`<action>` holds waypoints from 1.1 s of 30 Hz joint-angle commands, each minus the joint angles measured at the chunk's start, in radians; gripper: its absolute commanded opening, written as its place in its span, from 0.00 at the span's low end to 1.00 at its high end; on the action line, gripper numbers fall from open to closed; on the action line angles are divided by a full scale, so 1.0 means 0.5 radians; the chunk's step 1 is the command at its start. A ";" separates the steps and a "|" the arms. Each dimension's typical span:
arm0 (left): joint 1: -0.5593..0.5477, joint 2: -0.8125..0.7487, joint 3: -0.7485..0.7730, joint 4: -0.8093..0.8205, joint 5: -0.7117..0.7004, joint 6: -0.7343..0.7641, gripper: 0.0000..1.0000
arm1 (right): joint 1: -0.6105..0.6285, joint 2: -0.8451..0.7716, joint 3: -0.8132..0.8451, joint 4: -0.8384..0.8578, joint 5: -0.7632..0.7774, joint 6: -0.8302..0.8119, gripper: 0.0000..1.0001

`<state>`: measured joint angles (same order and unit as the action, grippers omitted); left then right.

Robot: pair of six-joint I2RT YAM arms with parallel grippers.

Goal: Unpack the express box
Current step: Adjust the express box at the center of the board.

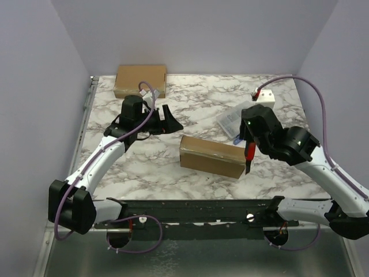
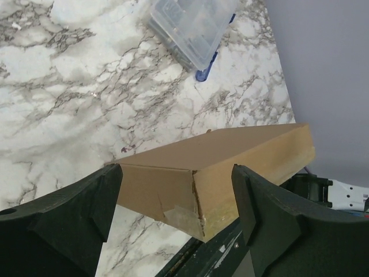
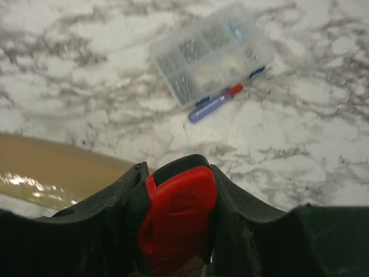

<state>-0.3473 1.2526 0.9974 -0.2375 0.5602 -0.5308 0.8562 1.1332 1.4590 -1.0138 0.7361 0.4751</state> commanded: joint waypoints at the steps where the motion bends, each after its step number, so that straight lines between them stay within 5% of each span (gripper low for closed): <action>1: -0.008 -0.081 -0.095 -0.070 0.002 -0.066 0.83 | -0.096 -0.054 -0.253 -0.063 -0.536 0.010 0.01; 13: -0.051 -0.479 -0.440 -0.077 0.029 -0.407 0.76 | -0.431 0.542 0.034 -0.200 -0.951 -0.304 0.01; 24: -0.193 -0.556 -0.311 -0.077 0.157 -0.346 0.69 | -0.817 0.760 -0.015 0.084 -1.325 -0.477 0.01; 33: -0.273 -0.545 -0.268 -0.073 0.161 -0.370 0.68 | -0.856 0.773 0.217 -0.030 -1.372 -0.537 0.00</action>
<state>-0.4736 0.9836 0.8452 -0.2764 0.6174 -0.7067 0.4278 1.5593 1.4467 -0.9867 0.1249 0.2478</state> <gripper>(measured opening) 0.692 0.469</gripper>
